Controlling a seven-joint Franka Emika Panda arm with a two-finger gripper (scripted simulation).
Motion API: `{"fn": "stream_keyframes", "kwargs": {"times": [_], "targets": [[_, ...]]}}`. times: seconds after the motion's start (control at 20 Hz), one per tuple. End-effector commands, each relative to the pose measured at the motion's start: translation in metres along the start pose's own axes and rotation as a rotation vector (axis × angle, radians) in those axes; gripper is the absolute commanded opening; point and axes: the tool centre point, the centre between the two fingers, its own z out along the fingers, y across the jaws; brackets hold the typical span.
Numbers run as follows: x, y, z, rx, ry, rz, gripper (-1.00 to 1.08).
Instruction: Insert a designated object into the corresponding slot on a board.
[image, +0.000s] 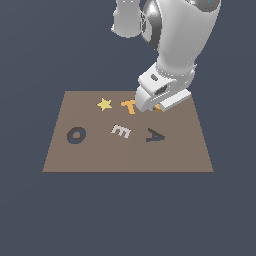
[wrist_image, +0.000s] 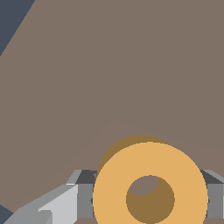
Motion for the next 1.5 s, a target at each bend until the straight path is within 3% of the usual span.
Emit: {"fn": "stream_keyframes", "kwargs": {"times": [0.0,0.6,1.45], "targets": [[-0.003,0.0,0.0,0.0,0.0,-0.022,-1.0],[-0.039,0.001,-0.001,0.0,0.0,-0.256,-1.0],[-0.114,0.035,-0.003,0.0,0.001,-0.797,-1.0]]}}
